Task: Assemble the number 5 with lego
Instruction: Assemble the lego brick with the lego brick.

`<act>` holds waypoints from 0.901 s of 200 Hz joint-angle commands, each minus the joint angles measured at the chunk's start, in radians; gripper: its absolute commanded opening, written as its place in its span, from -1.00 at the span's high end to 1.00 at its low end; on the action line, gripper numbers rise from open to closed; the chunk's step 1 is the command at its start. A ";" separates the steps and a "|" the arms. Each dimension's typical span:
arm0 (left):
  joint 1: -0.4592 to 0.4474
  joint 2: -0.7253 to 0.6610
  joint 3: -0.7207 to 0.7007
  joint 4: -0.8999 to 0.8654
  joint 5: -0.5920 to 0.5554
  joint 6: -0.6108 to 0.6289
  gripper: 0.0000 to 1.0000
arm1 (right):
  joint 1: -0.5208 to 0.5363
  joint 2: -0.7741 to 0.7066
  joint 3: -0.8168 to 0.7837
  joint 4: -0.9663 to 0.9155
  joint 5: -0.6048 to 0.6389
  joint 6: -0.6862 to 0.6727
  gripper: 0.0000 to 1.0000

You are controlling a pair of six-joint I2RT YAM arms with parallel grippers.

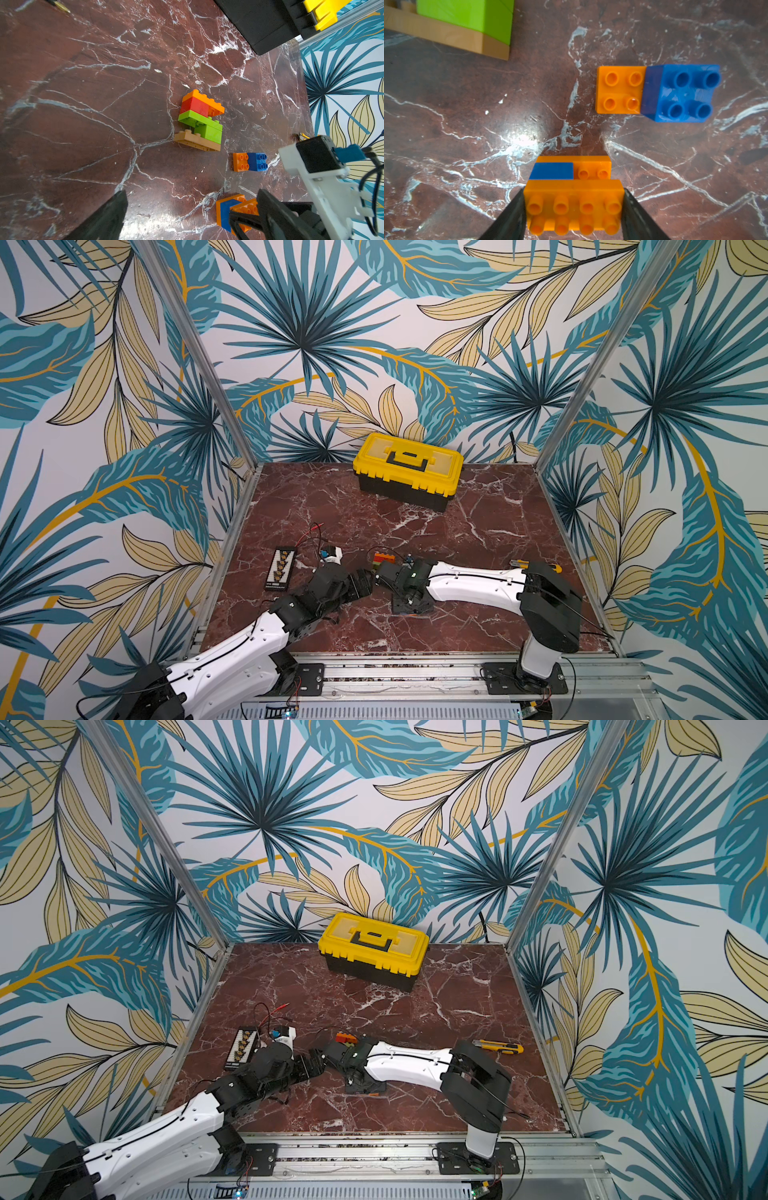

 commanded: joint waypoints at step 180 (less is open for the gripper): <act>0.004 0.003 -0.001 0.006 -0.013 0.027 -1.00 | -0.004 -0.108 -0.056 -0.021 0.063 0.024 -0.38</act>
